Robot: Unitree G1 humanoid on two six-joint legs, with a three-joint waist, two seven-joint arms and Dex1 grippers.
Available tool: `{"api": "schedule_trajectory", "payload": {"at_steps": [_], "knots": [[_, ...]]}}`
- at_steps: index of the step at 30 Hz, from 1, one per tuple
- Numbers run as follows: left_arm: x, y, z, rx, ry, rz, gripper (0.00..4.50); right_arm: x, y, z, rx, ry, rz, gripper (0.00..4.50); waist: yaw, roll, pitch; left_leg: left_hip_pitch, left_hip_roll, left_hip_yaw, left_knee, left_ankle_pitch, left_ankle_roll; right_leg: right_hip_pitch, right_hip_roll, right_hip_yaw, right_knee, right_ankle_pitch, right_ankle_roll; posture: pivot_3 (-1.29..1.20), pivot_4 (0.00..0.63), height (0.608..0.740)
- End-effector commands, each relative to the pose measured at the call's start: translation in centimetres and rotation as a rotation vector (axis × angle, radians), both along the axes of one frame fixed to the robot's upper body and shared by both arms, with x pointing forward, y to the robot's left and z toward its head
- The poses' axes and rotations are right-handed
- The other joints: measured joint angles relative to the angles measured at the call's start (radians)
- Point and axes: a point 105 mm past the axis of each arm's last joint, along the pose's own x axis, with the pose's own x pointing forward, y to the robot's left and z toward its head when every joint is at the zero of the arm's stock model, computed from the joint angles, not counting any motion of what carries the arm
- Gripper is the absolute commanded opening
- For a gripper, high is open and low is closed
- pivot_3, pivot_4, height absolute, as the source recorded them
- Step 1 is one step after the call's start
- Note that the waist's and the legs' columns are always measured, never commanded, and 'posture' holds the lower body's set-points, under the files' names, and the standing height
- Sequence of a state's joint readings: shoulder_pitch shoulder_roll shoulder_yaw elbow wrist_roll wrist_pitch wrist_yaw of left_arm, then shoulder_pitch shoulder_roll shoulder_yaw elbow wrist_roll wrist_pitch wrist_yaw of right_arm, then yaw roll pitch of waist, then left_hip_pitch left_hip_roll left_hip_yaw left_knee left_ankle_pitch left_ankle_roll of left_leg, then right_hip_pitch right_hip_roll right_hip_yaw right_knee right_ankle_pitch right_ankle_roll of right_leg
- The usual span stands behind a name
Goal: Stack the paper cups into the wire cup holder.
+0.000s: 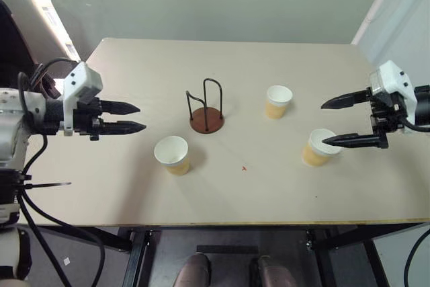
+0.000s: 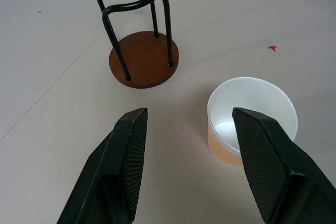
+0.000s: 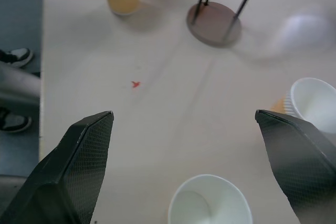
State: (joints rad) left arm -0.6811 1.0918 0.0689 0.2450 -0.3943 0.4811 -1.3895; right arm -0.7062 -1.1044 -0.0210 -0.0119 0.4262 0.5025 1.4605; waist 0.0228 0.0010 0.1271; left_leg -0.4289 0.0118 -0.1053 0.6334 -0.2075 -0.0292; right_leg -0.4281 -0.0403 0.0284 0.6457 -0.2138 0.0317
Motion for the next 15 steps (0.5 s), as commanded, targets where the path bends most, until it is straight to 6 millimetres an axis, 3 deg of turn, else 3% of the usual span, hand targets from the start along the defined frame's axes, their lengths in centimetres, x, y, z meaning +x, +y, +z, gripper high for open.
{"api": "schedule_trajectory", "payload": {"at_steps": [1,9,12,15], "knots": [[0.5,-0.1,1.3,0.019,-0.074,-0.001,2.73,-0.2,0.0,1.2,0.0,-0.074,-0.004,4.5,0.0,0.0,0.0,0.0,0.0,0.0,0.0,0.0,0.0,0.0,0.0,0.0,0.0,0.0,0.0,0.0,0.15,0.74],[5.2,-0.1,0.8,0.068,-0.196,0.136,2.73,-0.9,2.1,3.3,0.041,-0.173,0.037,4.5,0.0,0.0,0.0,0.0,0.0,0.0,0.004,0.0,0.0,0.001,0.0,0.0,0.001,0.001,0.001,0.0,0.15,0.74],[7.9,-1.3,-0.9,0.062,-0.204,0.22,2.73,-1.1,3.1,3.6,0.032,-0.219,0.05,4.5,0.003,0.0,0.0,-0.001,0.0,0.0,0.006,-0.001,0.001,0.001,0.0,0.0,0.0,0.003,0.005,0.0,0.15,0.74],[9.0,-3.3,-2.8,0.018,-0.161,0.19,2.73,-1.4,3.6,3.3,0.012,-0.227,0.059,4.5,0.003,0.0,0.0,-0.002,0.0,0.0,0.009,-0.001,0.003,0.002,-0.001,0.0,0.0,0.006,0.009,0.0,0.15,0.74]]}}
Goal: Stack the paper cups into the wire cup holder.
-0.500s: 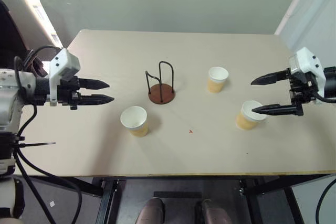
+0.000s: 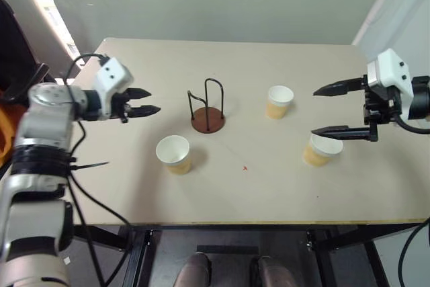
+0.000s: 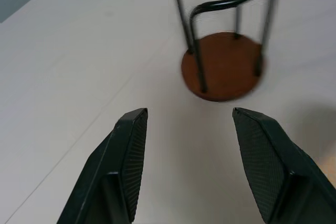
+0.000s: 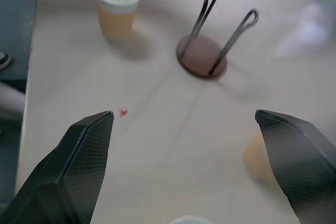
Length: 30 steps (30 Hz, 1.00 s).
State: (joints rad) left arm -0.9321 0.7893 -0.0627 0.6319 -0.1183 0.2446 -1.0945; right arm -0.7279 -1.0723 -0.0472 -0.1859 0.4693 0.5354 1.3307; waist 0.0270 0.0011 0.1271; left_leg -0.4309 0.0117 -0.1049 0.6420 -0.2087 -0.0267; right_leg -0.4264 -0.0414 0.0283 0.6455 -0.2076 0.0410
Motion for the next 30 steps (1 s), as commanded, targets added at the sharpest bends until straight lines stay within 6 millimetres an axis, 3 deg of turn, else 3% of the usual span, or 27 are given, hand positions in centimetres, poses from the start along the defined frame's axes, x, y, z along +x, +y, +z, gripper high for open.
{"api": "schedule_trajectory", "payload": {"at_steps": [1,7,17,21,26,30], "knots": [[0.9,-1.5,-0.5,-0.013,-0.01,-0.02,2.73,-0.7,0.5,1.2,-0.01,-0.064,0.007,4.5,-0.001,0.0,0.0,-0.001,0.0,0.0,0.001,0.0,0.001,0.0,0.0,0.0,0.0,0.0,0.001,0.0,0.15,0.74],[2.3,-3.4,-1.5,-0.093,0.025,-0.02,2.73,-0.8,-0.1,1.4,-0.028,-0.087,-0.036,4.5,-0.001,0.0,0.0,-0.005,0.0,0.001,0.006,-0.001,0.001,-0.002,0.0,0.0,-0.002,0.003,0.005,0.0,0.15,0.74],[4.4,-6.9,-1.2,-0.145,-0.007,-0.006,2.73,-1.5,-0.4,1.5,-0.018,-0.092,-0.069,4.5,0.004,0.0,0.0,-0.006,-0.002,0.003,0.008,0.0,0.003,-0.001,0.0,0.002,-0.003,0.005,0.01,0.0,0.15,0.74],[4.8,-6.9,-0.7,-0.154,-0.03,0.016,1.97,-1.7,-0.4,1.5,-0.014,-0.096,-0.078,4.5,0.004,0.0,0.0,-0.006,-0.002,0.004,0.01,0.0,0.003,0.0,0.0,0.003,-0.003,0.005,0.011,0.0,0.15,0.74],[5.1,-6.5,-0.4,-0.148,-0.05,0.045,0.2,-1.9,-0.5,1.4,-0.006,-0.099,-0.096,4.5,0.004,0.0,0.0,-0.006,-0.003,0.006,0.011,0.002,0.002,0.0,0.001,0.004,-0.003,0.004,0.014,0.0,0.15,0.74],[5.0,-6.8,-0.1,-0.177,-0.05,0.018,0.04,-1.7,-0.6,1.5,-0.002,-0.104,-0.103,4.5,0.004,0.0,0.0,-0.006,-0.004,0.006,0.014,0.003,0.001,0.001,0.0,0.005,-0.002,0.003,0.017,0.0,0.15,0.74]]}}
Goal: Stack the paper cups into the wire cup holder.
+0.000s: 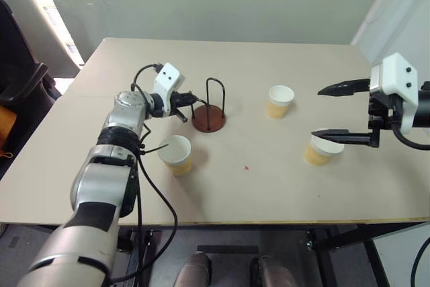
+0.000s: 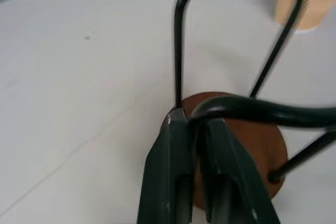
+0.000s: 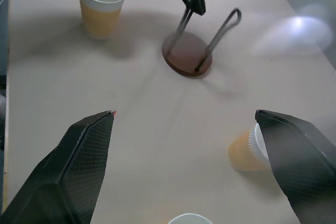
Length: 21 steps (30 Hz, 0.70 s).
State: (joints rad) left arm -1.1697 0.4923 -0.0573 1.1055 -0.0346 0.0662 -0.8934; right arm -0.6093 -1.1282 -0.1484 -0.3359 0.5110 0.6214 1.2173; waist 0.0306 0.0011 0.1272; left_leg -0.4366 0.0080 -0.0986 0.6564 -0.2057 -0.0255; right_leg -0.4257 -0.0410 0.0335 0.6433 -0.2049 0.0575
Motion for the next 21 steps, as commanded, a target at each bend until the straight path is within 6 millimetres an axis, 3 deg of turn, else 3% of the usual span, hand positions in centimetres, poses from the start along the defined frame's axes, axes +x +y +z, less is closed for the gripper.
{"api": "schedule_trajectory", "payload": {"at_steps": [1,12,16,21], "knots": [[0.0,-0.3,2.2,-0.033,-0.057,-0.031,0.04,-0.5,-0.1,1.5,-0.002,-0.067,-0.006,4.5,0.0,0.0,0.0,0.0,0.0,0.0,0.001,0.0,0.0,0.0,0.0,0.0,0.0,0.0,0.0,0.0,0.15,0.74],[-2.9,-1.9,2.1,-0.108,0.047,-0.282,0.04,-0.1,-0.2,1.3,-0.005,-0.065,-0.003,4.5,0.0,0.0,0.0,-0.004,-0.003,0.0,0.006,-0.003,0.004,0.0,-0.002,0.002,0.0,-0.002,0.004,0.0,0.15,0.74],[-4.6,-3.6,3.3,-0.086,0.047,-0.405,0.04,-1.3,-0.7,0.0,-0.058,0.037,0.022,4.5,0.006,0.0,0.0,-0.006,-0.004,-0.001,0.007,-0.003,0.004,-0.001,-0.002,0.002,0.0,-0.002,0.005,0.0,0.15,0.74],[-6.6,-7.2,3.4,-0.056,0.043,-0.529,0.04,-2.0,-1.5,-2.7,-0.139,0.126,-0.005,4.5,0.011,0.0,0.0,-0.007,-0.007,-0.001,0.009,-0.003,0.004,0.0,-0.005,0.002,0.0,-0.002,0.006,0.0,0.15,0.74]]}}
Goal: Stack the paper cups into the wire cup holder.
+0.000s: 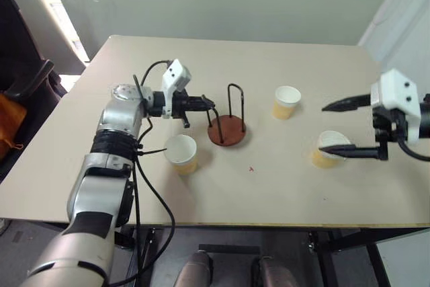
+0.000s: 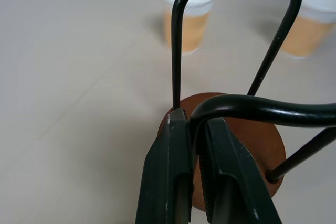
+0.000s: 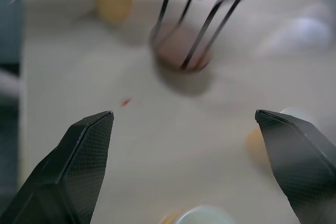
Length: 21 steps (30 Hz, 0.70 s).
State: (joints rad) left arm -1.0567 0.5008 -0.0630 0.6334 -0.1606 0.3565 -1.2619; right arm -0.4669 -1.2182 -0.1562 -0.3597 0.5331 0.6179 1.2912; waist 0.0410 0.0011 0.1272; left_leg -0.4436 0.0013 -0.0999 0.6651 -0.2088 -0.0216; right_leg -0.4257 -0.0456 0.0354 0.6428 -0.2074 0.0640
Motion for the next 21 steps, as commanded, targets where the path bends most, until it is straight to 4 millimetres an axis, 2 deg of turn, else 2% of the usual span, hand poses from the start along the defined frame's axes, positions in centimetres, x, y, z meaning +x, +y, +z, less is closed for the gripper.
{"api": "schedule_trajectory", "payload": {"at_steps": [1,8,16,21], "knots": [[-1.9,-3.0,0.3,0.012,-0.038,-0.111,0.04,-0.6,-0.3,-0.2,-0.064,-0.02,-0.008,4.5,0.0,0.0,0.0,0.0,0.0,0.0,0.0,0.0,0.0,0.0,0.0,0.0,0.0,0.0,0.001,0.0,0.15,0.74],[-4.6,-5.7,-3.1,0.101,-0.021,-0.233,0.04,-1.6,0.2,-3.2,-0.131,0.068,0.003,4.5,-0.002,0.0,0.0,0.002,0.0,0.002,0.002,-0.003,0.005,0.002,-0.002,0.0,0.001,0.001,0.003,0.0,0.15,0.74],[-5.8,-6.9,-5.0,0.191,-0.037,-0.325,0.04,-1.7,0.1,-4.1,-0.17,0.078,-0.017,4.5,-0.002,0.0,0.0,0.007,-0.001,0.002,0.002,-0.005,0.012,0.007,-0.003,0.0,0.0,0.002,0.004,0.0,0.15,0.74],[-5.7,-6.7,-6.7,0.268,-0.037,-0.301,0.04,-1.6,-0.1,-4.0,-0.173,0.072,-0.027,4.5,-0.002,0.0,0.0,0.007,-0.002,0.002,0.002,-0.005,0.012,0.007,-0.004,0.0,0.0,0.002,0.004,0.0,0.15,0.74]]}}
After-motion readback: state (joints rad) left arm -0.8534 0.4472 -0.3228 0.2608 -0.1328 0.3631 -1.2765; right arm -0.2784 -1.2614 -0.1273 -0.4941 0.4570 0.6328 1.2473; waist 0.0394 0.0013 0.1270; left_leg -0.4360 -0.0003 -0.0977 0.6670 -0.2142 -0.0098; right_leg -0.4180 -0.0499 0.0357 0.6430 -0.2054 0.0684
